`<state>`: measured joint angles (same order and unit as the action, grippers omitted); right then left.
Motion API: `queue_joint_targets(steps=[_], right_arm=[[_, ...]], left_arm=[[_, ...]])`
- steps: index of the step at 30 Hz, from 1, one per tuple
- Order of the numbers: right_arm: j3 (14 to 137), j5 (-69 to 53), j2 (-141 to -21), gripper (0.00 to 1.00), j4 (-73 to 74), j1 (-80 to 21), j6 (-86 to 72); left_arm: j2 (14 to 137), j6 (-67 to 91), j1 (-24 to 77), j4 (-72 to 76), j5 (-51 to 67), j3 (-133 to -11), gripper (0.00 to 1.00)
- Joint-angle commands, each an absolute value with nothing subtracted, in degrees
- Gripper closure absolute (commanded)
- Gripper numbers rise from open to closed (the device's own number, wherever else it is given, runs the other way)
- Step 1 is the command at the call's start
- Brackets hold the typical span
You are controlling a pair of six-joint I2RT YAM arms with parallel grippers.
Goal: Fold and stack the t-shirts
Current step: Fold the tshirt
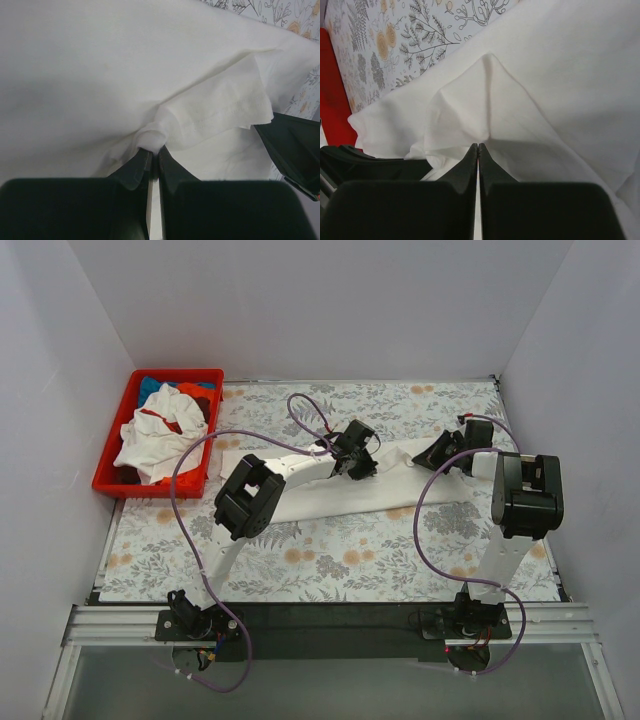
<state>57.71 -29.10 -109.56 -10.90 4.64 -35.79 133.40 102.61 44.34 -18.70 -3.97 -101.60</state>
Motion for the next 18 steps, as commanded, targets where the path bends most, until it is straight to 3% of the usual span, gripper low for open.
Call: queue_joint_targets(steps=[1,18], right_arm=[[59.4,-30.6,-108.1,0.99,-12.6,5.3,-33.9],[63.0,-26.3,-104.3,0.99,-6.5,7.8,-20.6]], left_arm=[[128.8,101.8,43.7,-20.5,-5.3,-100.5,1.0],[126.8,100.9,42.8,-20.7,-1.3,-99.7,1.0]])
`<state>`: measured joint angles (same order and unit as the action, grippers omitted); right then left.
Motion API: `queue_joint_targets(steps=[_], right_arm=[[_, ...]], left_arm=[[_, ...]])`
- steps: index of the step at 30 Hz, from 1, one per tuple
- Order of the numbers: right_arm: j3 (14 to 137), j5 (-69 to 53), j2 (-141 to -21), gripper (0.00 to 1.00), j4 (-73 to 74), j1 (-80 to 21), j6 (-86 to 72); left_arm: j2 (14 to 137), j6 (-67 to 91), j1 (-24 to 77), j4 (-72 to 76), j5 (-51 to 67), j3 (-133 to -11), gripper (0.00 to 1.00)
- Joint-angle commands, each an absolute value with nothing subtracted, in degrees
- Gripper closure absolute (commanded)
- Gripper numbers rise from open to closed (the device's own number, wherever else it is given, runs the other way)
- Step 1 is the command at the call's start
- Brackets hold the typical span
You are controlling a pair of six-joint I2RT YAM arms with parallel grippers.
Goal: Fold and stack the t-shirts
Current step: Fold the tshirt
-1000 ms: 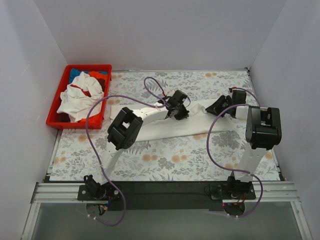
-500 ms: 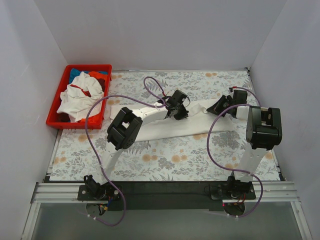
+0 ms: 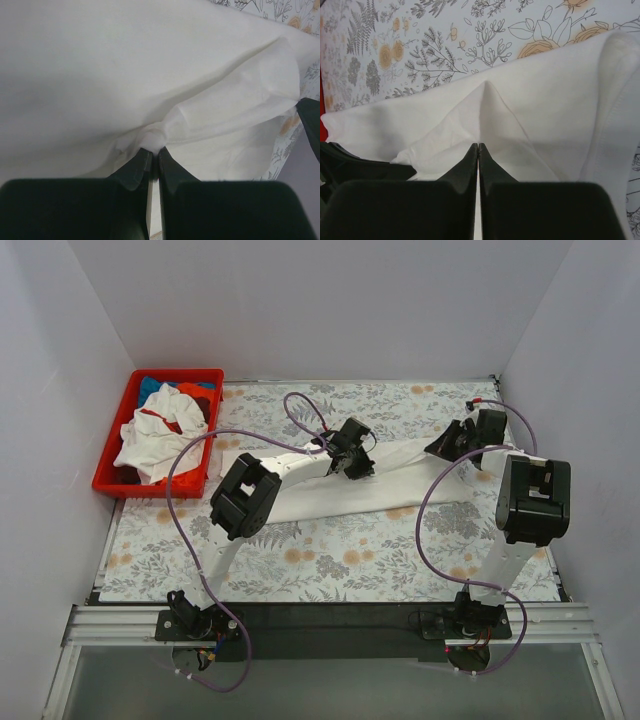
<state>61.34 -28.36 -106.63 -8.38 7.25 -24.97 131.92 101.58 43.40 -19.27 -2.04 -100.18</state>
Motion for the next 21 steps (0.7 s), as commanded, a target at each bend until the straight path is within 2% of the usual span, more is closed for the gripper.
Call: queue_joint_targets(steps=[1,8,9,10,11,13,14,17,21], right_arm=[[62.8,-26.0,-104.1,0.99,-6.2,7.9,-20.1],[63.3,-24.5,-105.2,0.98,-4.8,8.0,-17.9],[63.7,-24.5,-105.8,0.95,-4.6,8.0,-17.8],[64.2,-24.7,-106.5,0.92,-4.0,8.0,-17.8],[65.4,-24.9,-106.8,0.84,-3.7,8.0,-17.7],[66.4,-25.7,-106.8,0.77,-2.9,8.0,-17.6],[67.1,-25.8,-106.4,0.7,-2.7,7.9,-17.7],[67.9,-25.8,-104.7,0.62,-1.6,7.9,-17.8],[67.1,-28.2,-102.2,0.58,-1.6,7.8,-19.0]], left_arm=[[127.0,101.0,42.8,-20.8,-1.0,-99.6,1.0],[128.8,101.6,42.8,-21.4,-0.1,-99.7,0.96],[128.9,101.6,42.8,-21.9,-0.1,-99.8,0.95],[128.8,101.5,42.8,-22.1,-0.1,-100.0,0.89],[128.8,101.6,42.8,-22.1,-0.1,-99.9,0.86],[128.3,101.4,42.8,-22.0,-0.1,-100.0,0.78],[128.1,101.3,42.8,-22.0,-0.1,-100.0,0.7],[127.4,100.7,42.8,-22.0,1.6,-100.0,0.62],[125.2,100.8,42.8,-22.4,2.7,-99.2,0.55]])
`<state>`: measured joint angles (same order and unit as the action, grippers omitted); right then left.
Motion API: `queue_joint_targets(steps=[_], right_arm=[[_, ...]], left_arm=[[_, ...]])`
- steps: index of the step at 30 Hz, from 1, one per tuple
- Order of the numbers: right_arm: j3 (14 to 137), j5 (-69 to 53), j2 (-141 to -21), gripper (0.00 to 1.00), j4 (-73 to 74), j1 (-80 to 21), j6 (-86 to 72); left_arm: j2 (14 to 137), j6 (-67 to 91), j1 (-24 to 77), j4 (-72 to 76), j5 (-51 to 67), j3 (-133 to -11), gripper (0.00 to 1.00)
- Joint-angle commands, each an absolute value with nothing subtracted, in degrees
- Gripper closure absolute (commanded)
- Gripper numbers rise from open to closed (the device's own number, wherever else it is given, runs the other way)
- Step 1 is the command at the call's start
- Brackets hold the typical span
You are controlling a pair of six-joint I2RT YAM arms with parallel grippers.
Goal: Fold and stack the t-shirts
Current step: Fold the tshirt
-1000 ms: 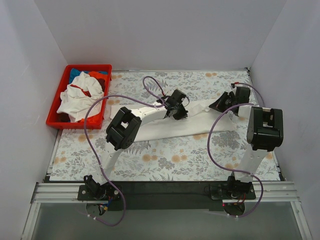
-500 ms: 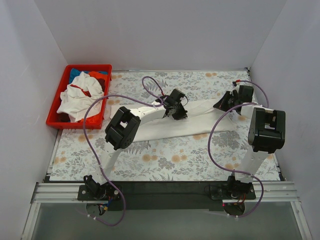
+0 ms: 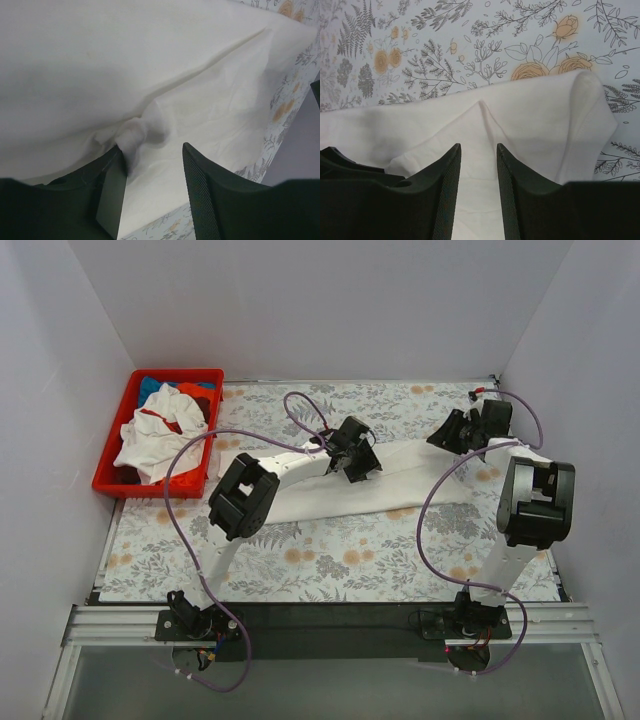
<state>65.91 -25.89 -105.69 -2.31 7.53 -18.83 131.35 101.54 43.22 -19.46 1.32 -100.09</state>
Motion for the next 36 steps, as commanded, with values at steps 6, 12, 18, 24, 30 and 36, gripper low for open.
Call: queue_joint_targets(steps=[6,12,18,24,30,36], right_arm=[[64.3,-35.5,-101.7,0.58,-7.5,5.8,-24.5],[60.9,-37.4,-101.9,0.58,-10.1,3.9,-27.2],[53.0,-34.1,-97.1,0.58,-10.1,3.9,-28.7],[45.4,-30.9,-92.7,0.56,-10.1,3.9,-30.5],[42.5,-30.8,-91.4,0.56,-10.2,3.9,-30.1],[41.5,-30.2,-92.5,0.56,-10.1,3.9,-29.7]], left_arm=[[121.6,100.5,42.8,-22.8,2.7,-97.3,0.53],[116.8,98.8,42.8,-24.1,1.3,-93.3,0.53],[109.3,89.0,39.9,-27.0,-9.8,-87.8,0.53],[106.6,80.4,27.6,-29.1,-11.4,-80.8,0.53],[107.8,74.2,23.7,-31.1,-16.5,-78.8,0.54],[108.3,71.1,20.5,-27.6,-19.1,-73.9,0.55]])
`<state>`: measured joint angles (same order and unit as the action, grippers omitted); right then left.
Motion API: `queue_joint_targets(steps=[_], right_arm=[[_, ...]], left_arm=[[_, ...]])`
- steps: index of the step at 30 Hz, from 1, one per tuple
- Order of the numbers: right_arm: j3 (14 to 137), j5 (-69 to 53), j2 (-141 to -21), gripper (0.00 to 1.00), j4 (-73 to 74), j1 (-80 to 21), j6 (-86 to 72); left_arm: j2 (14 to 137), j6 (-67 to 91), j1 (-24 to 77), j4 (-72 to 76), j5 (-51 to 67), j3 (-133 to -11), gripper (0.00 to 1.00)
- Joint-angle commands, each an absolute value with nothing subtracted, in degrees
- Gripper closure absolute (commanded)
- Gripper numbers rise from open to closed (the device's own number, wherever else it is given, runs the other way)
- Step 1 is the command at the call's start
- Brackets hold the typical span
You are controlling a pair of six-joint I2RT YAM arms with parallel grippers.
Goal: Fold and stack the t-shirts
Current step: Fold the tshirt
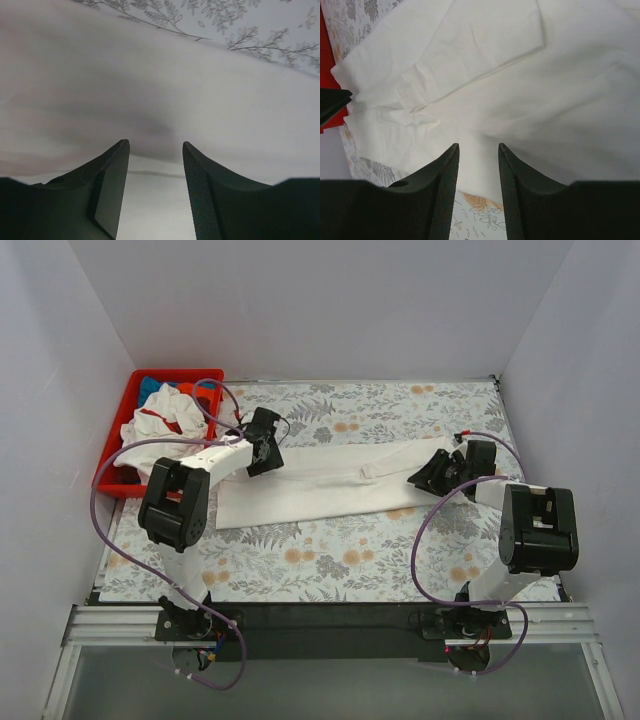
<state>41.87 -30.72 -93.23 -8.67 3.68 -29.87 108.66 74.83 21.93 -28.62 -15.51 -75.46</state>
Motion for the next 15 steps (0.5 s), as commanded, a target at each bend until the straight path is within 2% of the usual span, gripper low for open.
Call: queue_joint_targets(steps=[1,8,15], right_arm=[[41.4,-30.1,-92.8,0.56,-10.2,3.9,-29.8],[42.8,-25.8,-97.3,0.57,-10.0,5.6,-30.4],[57.5,-28.5,-112.4,0.57,-9.8,5.9,-33.2]], left_arm=[[108.7,70.6,20.1,-27.6,-20.5,-73.7,0.55],[111.2,71.4,18.6,-33.0,-20.1,-72.8,0.59],[104.9,75.0,19.3,-37.8,-8.4,-63.0,0.59]])
